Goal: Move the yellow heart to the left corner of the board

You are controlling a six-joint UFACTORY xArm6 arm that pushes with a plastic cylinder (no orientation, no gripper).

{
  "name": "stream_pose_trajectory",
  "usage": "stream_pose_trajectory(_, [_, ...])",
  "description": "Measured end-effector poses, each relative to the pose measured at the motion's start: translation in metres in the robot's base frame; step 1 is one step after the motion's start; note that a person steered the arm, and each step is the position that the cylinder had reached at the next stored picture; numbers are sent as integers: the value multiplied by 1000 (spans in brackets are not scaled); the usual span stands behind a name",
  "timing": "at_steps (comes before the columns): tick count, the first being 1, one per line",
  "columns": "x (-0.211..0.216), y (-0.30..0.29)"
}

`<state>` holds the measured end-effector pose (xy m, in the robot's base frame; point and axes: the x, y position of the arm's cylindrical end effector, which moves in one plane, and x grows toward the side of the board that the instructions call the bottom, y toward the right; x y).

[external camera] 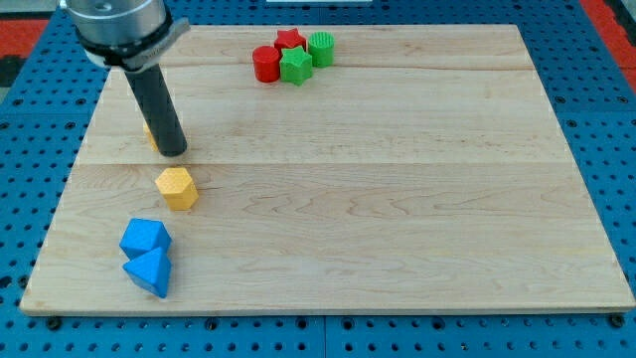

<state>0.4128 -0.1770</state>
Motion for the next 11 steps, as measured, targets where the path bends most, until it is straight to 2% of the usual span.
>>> stream_pose_trajectory(1, [-49, -10])
stream_pose_trajectory(2, [-35, 16])
stream_pose_trajectory(3, [-33, -37])
stream_pose_trajectory(4, [-57, -66])
stream_pose_trajectory(6, [-132, -56])
stream_pose_trajectory(7, [-150, -37])
stream_pose_trajectory(8, [-157, -32])
stream_pose_trajectory(10, [-139, 25])
stream_pose_trajectory(11, [-175, 35])
